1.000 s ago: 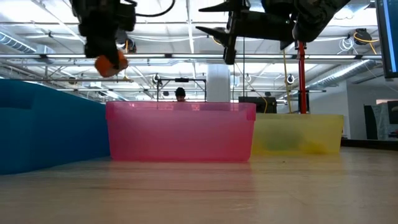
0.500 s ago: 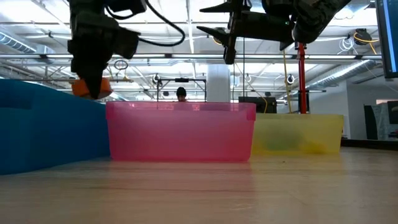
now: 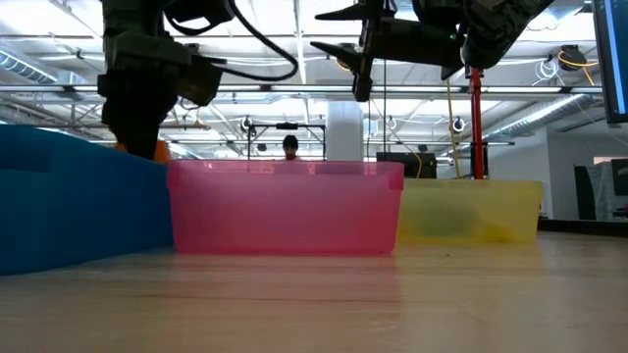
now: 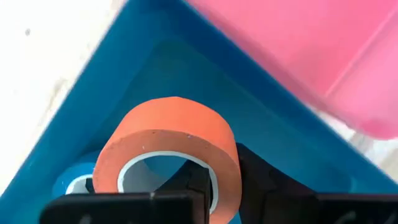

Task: Pick and place Stapler, Stapler remover, tape
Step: Put the orange tape into the blue bin, then put the yellow tape into the blue bin

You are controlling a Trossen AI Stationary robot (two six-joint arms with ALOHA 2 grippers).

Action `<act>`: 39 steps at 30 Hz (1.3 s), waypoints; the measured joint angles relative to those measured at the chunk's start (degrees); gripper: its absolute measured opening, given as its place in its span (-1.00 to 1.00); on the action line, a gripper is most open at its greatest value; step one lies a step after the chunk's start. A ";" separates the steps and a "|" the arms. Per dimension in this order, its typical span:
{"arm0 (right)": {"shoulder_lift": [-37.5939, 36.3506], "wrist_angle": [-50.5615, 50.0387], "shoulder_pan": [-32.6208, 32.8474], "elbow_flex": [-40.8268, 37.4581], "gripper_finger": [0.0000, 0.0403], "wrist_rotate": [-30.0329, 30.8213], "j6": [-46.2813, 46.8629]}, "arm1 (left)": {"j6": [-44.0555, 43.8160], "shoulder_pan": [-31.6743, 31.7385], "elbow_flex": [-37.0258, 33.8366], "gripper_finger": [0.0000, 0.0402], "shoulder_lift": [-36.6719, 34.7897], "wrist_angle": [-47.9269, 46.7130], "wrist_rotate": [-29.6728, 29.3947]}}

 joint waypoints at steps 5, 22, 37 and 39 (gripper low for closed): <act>0.00 -0.01 0.00 0.00 -0.23 -1.32 -0.03 | -1.59 -0.64 -1.54 -0.79 1.24 0.98 -1.38; 0.02 0.56 -0.01 0.00 -0.23 -4.43 -0.25 | -3.22 -0.43 -2.82 -0.75 6.50 4.90 -4.36; 0.04 1.72 -0.02 0.00 -0.23 -7.37 -0.51 | -10.22 1.18 -2.76 -0.04 3.79 4.00 -2.51; -0.26 1.57 -0.03 -0.02 -0.23 -7.58 -1.72 | -11.79 1.30 -2.27 -0.02 1.41 2.79 -2.54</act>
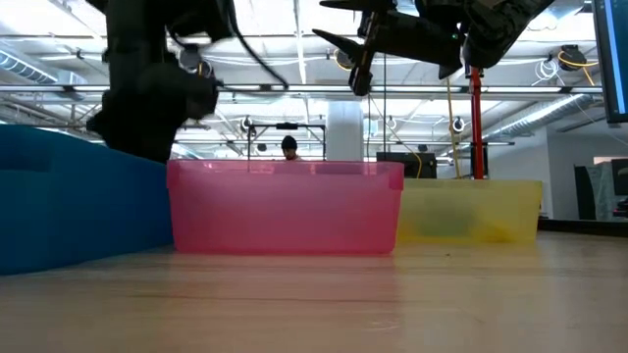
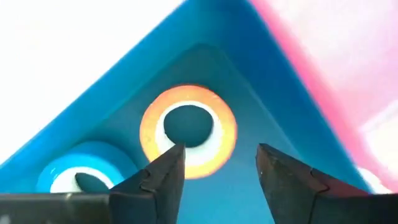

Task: Pick and place Stapler, Stapler remover, tape
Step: Put the yellow tape into the blue bin

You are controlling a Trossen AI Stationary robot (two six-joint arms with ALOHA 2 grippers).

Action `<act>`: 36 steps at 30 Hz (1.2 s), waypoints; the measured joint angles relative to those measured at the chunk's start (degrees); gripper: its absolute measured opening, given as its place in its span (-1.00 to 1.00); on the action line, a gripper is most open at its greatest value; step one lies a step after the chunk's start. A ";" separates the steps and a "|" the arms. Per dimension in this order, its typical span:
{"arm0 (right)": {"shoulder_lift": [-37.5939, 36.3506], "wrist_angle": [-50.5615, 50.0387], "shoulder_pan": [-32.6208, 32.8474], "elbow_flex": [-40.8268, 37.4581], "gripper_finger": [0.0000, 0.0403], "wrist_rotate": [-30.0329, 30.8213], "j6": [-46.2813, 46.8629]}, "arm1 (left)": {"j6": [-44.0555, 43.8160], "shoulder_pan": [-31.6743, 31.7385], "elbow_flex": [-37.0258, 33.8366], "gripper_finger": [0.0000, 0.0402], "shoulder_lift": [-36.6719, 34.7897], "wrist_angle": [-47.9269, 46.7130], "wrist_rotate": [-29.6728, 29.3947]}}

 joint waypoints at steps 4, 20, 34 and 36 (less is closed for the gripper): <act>-0.80 0.33 -0.53 0.02 -0.23 -1.48 -5.14 | -3.10 0.00 1.51 -0.01 -6.32 -1.54 -2.19; -5.05 -46.30 -9.10 10.93 -0.35 15.77 -42.54 | -1.63 2.18 2.55 0.00 -24.34 8.95 -24.36; -1.53 -68.15 -22.56 15.66 -0.36 30.99 -42.86 | 16.21 12.00 2.44 0.00 -24.76 17.44 -27.11; -0.42 -67.70 -24.26 15.70 -0.36 30.77 -41.23 | 19.95 12.87 2.44 0.00 -24.80 20.09 -26.95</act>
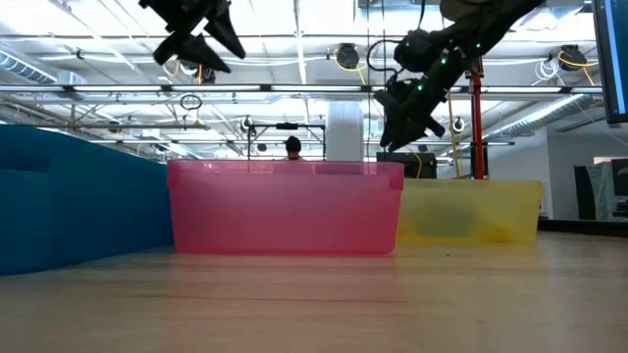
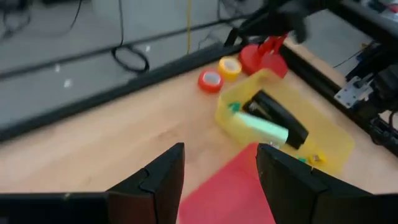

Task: Pick and place Stapler, Stapler remover, tape
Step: Put the yellow tape into the blue bin

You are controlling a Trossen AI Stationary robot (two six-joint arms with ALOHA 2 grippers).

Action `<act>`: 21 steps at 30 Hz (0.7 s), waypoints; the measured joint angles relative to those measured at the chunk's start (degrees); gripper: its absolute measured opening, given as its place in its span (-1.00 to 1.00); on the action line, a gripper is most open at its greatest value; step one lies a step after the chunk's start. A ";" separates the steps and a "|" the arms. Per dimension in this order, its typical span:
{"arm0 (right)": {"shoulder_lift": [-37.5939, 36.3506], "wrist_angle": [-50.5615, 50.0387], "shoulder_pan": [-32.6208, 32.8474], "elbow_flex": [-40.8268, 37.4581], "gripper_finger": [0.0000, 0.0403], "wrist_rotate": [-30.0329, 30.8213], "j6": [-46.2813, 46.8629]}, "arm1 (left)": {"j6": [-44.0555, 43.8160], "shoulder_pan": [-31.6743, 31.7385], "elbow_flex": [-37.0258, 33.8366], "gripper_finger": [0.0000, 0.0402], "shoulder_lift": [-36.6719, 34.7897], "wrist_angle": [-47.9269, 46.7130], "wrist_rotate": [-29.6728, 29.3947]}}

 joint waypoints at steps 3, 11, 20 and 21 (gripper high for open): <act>2.09 -1.40 -2.10 0.12 -0.36 -0.20 2.13 | 7.73 1.41 0.00 0.00 0.02 4.00 0.17; 9.29 -2.41 -4.62 0.04 -0.36 -0.42 3.37 | 17.25 6.29 0.00 0.00 0.02 8.99 2.98; 12.77 -2.00 -7.00 0.04 -0.36 -1.94 5.73 | 20.08 8.57 0.00 0.00 0.02 7.91 7.19; 12.77 -2.19 -7.22 0.04 -0.36 -1.95 5.60 | 20.58 8.80 0.00 0.00 0.02 7.89 7.19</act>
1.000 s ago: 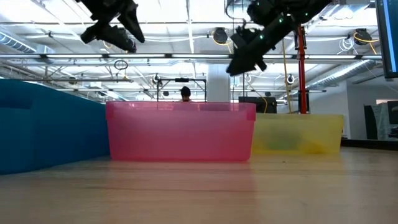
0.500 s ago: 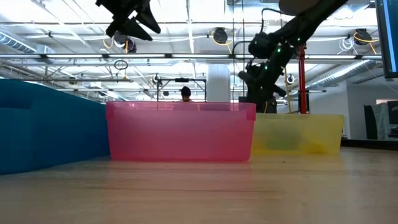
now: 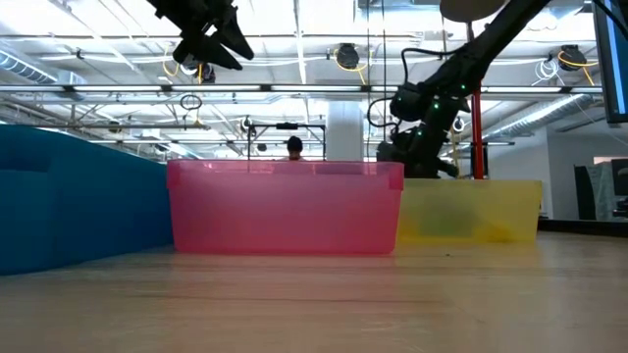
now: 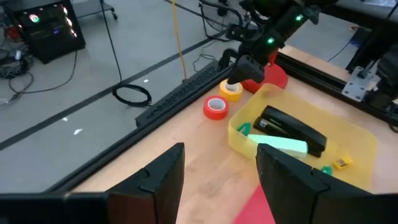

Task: Pick and place Stapler, Stapler remover, tape
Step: Put the yellow tape into the blue bin

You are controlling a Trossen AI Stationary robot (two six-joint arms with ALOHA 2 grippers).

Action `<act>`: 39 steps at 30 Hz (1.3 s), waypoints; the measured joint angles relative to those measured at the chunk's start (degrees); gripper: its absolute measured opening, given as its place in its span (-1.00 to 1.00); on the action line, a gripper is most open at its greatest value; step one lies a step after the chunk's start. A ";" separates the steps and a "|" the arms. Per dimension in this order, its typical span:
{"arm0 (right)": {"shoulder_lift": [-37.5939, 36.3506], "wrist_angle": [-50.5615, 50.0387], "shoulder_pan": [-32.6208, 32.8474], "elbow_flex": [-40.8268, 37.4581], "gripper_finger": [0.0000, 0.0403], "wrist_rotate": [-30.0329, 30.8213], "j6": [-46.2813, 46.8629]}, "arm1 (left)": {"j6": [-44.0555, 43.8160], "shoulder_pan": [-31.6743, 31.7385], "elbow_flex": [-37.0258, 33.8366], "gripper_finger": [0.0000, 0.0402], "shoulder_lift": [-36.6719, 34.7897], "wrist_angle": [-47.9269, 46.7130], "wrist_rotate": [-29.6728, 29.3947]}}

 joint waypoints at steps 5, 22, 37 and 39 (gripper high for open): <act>0.00 -3.34 -0.96 0.00 -0.36 0.40 -0.19 | 0.62 0.96 0.00 0.00 0.00 0.15 0.00; 0.00 -6.75 -1.57 0.00 -0.37 9.49 1.66 | 0.59 2.18 0.00 0.00 0.00 0.17 -0.02; 4.81 -4.93 -1.17 0.11 -0.37 8.09 6.64 | 1.55 2.18 0.00 0.00 0.00 0.37 -0.02; 5.10 -4.28 -1.21 0.11 -0.37 8.21 7.25 | 1.88 2.18 0.00 0.00 0.00 0.56 -0.03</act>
